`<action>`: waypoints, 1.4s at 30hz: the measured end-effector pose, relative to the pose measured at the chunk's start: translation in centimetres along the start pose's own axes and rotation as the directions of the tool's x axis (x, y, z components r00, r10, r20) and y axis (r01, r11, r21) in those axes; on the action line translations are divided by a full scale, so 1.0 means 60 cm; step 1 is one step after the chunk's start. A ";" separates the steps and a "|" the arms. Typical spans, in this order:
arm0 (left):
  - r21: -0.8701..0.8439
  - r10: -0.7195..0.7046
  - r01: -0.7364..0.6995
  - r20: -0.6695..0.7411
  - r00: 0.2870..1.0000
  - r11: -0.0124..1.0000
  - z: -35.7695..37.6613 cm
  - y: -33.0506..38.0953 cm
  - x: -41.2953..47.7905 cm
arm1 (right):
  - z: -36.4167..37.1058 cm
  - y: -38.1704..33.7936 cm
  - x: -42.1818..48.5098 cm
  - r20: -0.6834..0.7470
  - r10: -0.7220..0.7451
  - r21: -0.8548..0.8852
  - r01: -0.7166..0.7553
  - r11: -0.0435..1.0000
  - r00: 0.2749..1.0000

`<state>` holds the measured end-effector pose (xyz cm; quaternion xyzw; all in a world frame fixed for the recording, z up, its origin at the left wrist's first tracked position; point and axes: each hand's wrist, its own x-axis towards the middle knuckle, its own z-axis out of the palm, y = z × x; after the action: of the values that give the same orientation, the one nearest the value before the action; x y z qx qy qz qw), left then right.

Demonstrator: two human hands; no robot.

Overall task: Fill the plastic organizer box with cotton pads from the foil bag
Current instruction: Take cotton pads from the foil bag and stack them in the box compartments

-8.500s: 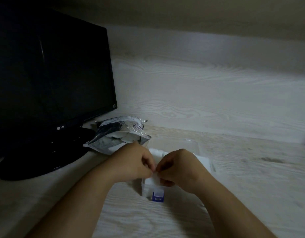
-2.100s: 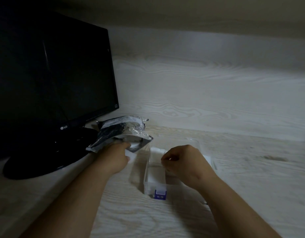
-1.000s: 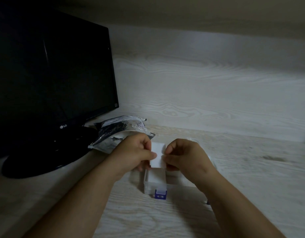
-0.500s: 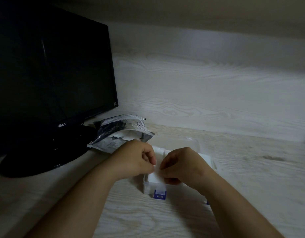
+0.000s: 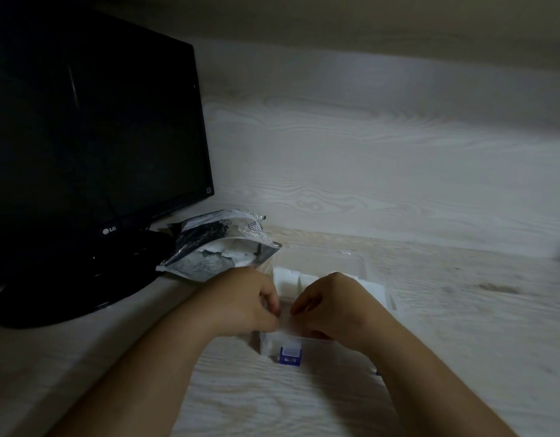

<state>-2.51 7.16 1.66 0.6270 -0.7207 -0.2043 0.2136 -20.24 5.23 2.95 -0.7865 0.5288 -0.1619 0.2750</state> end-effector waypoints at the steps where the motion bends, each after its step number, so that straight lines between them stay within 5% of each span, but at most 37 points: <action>1: 0.004 0.002 -0.002 0.002 1.000 1.000 0.000 0.003 -0.001 | 0.000 0.001 0.000 -0.010 -0.003 -0.025 0.002 1.000 1.000; 14: -0.020 0.021 -0.021 0.018 1.000 1.000 0.000 -0.002 0.003 | 0.005 0.005 0.002 0.066 -0.087 -0.116 0.094 0.989 0.994; 18: -0.182 -0.036 0.003 -0.174 0.984 0.983 -0.008 -0.010 0.012 | -0.001 0.006 0.003 -0.026 -0.079 -0.080 0.077 0.994 0.996; 23: -0.121 -0.199 0.164 -0.392 0.898 0.979 -0.006 -0.038 0.038 | -0.006 0.008 0.004 -0.105 -0.095 -0.054 0.090 0.994 0.990; 31: 0.153 -0.210 0.262 -0.287 0.935 0.953 0.009 -0.078 0.054 | -0.004 0.008 0.003 -0.153 -0.095 -0.045 0.089 0.995 0.984; 42: 0.212 -0.183 0.254 -0.307 0.934 0.944 0.019 -0.085 0.057 | -0.001 0.011 0.008 -0.165 -0.090 -0.030 0.086 0.996 0.982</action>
<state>0.58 3.14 -1.95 0.7482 -0.6278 -0.0433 0.2100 -20.58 4.57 2.58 -0.7959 0.5164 -0.2330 0.2136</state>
